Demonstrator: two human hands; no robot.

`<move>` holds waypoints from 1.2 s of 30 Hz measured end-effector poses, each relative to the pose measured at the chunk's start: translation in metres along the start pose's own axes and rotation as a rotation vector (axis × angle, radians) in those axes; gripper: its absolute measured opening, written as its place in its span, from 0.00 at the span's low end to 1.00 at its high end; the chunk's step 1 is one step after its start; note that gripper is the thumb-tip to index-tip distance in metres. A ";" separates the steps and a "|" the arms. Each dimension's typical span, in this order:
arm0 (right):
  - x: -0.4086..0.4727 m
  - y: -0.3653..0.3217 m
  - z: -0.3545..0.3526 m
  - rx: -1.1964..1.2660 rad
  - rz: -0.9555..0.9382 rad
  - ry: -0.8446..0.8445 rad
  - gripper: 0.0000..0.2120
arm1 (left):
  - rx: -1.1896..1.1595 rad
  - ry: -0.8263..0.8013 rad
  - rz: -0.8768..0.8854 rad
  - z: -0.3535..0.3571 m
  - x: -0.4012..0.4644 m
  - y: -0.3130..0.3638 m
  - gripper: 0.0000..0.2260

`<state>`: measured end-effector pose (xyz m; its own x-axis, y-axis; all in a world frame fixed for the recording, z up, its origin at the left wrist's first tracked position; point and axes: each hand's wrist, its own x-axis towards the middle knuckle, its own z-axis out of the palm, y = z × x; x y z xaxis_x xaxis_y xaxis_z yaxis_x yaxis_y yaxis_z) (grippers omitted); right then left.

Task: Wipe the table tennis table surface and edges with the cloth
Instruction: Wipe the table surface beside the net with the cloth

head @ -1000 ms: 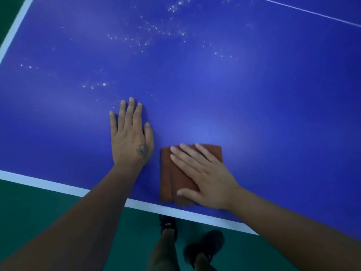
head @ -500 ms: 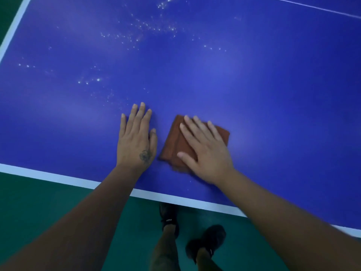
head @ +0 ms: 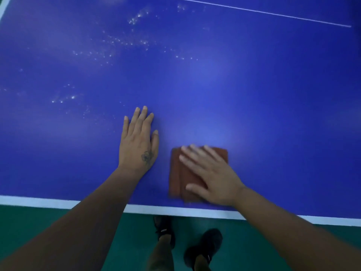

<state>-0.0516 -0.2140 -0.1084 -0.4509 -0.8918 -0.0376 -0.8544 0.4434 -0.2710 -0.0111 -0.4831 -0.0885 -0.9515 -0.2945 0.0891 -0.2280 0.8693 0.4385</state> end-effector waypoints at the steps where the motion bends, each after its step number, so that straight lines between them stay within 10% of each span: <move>1: 0.006 0.016 -0.005 -0.018 0.113 0.058 0.36 | -0.005 -0.001 0.012 0.004 0.009 0.005 0.21; 7: 0.037 0.095 -0.024 -0.057 0.767 0.233 0.37 | 0.017 -0.022 0.025 0.029 0.064 0.030 0.23; 16: 0.072 0.158 -0.041 -0.037 1.245 0.356 0.37 | 0.270 -0.059 -0.124 0.055 0.139 0.046 0.33; 29: 0.130 0.239 -0.064 -0.110 1.409 0.316 0.39 | 0.336 -0.018 -0.220 0.071 0.171 0.046 0.38; 36: 0.232 0.207 -0.054 -0.163 1.134 0.353 0.39 | 0.353 -0.006 -0.220 0.075 0.174 0.044 0.37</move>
<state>-0.3475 -0.3242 -0.1212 -0.9923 0.0773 0.0964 0.0646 0.9897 -0.1281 -0.2024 -0.4660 -0.1205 -0.8731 -0.4870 0.0212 -0.4819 0.8689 0.1132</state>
